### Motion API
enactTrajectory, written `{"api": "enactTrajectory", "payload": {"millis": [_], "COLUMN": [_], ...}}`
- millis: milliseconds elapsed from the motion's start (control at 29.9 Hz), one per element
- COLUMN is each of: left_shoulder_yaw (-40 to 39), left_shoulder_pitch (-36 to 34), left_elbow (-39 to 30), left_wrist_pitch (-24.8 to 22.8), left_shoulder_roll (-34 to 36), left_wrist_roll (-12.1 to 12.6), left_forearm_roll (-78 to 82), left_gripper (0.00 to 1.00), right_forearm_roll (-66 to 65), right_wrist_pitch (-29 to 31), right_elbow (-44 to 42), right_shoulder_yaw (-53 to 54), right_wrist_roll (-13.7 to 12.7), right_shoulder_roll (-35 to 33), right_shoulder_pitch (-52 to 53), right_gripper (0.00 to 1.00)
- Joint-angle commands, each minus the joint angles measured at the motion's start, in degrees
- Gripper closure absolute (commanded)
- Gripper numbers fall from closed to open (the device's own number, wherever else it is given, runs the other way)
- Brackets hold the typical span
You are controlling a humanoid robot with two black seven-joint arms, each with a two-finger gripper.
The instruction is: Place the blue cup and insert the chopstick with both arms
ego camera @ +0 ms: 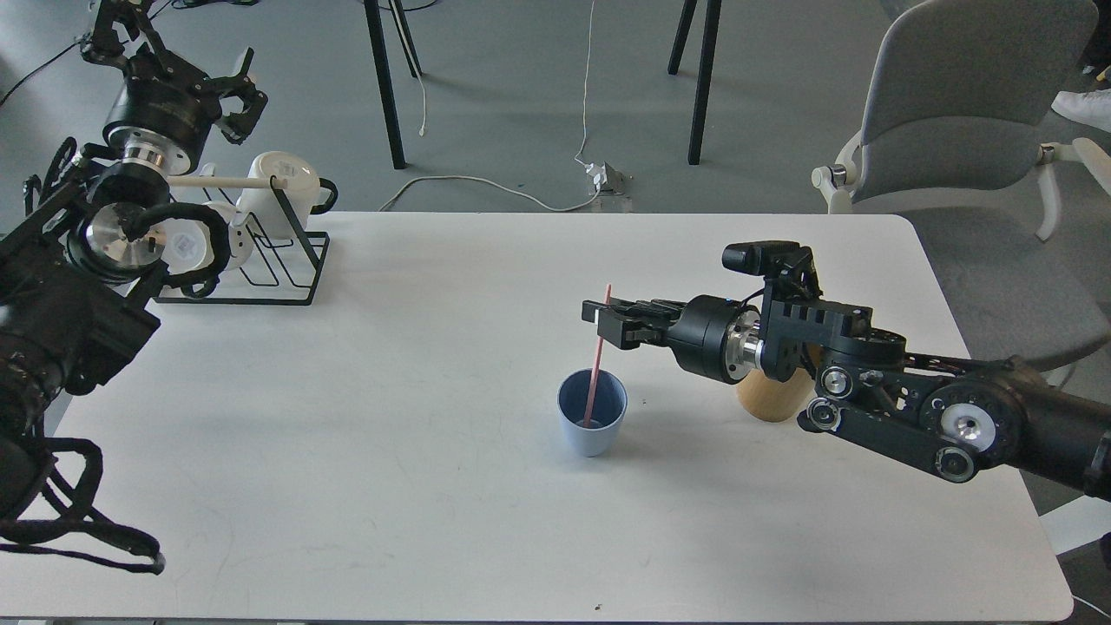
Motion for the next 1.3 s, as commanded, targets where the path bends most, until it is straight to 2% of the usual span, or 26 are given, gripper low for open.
{"api": "enactTrajectory", "payload": {"millis": [0,33,67,201,401,468,635,736,870,936,1070,1271], "left_shoulder_yaw": [0.0,0.0,0.0,0.0,0.0,0.0,-0.4,-1.0,-2.6,-2.6,-2.7,-2.8], "left_shoulder_pitch": [-0.1,-0.2,-0.2,-0.3,-0.5,-0.5,-0.6,-0.8,-0.8,-0.8,-0.4,-0.1], "left_elbow": [0.0,0.0,0.0,0.0,0.0,0.0,0.0,-0.2,-0.2,-0.2,-0.2,-0.2], "left_wrist_pitch": [0.0,0.0,0.0,0.0,0.0,0.0,0.0,0.0,0.0,0.0,0.0,0.0], "left_shoulder_roll": [0.3,0.3,0.3,0.5,0.4,0.3,-0.1,-0.4,-1.1,-1.3,-1.3,-2.7], "left_wrist_roll": [0.0,0.0,-0.3,-0.3,-0.3,-0.3,-0.2,-0.2,0.1,0.2,0.3,-0.2], "left_forearm_roll": [0.0,0.0,0.0,0.0,0.0,0.0,-0.2,-0.4,-0.6,-0.6,-0.6,-0.9], "left_gripper": [0.00,0.00,0.00,0.00,0.00,0.00,0.00,0.00,0.00,0.00,0.00,0.00], "right_forearm_roll": [0.6,0.6,0.7,6.1,30.8,39.8,56.0,66.2,80.1,83.5,84.3,84.6], "right_wrist_pitch": [-0.3,-0.3,0.0,0.4,0.5,1.3,6.1,9.4,20.6,23.9,24.3,24.4], "right_elbow": [-0.2,-0.5,-0.7,-4.3,-10.7,-13.8,-23.9,-28.7,-37.4,-42.0,-46.7,-47.1], "right_shoulder_yaw": [5.1,8.5,12.9,24.9,37.4,40.3,42.3,43.1,43.1,43.0,43.2,43.3], "right_wrist_roll": [0.1,0.1,0.1,-0.1,0.2,1.5,6.7,6.7,6.1,6.1,6.1,6.5], "right_shoulder_roll": [-0.4,-0.4,-0.4,-0.4,-0.3,-0.3,-0.1,0.0,0.4,1.4,4.8,5.9], "right_shoulder_pitch": [0.7,0.7,0.5,0.2,0.3,0.3,0.3,0.0,-0.5,-0.3,0.8,1.8], "right_gripper": [0.15,0.05,0.03,0.02,0.00,0.00,0.00,0.00,0.00,0.00,0.00,0.00]}}
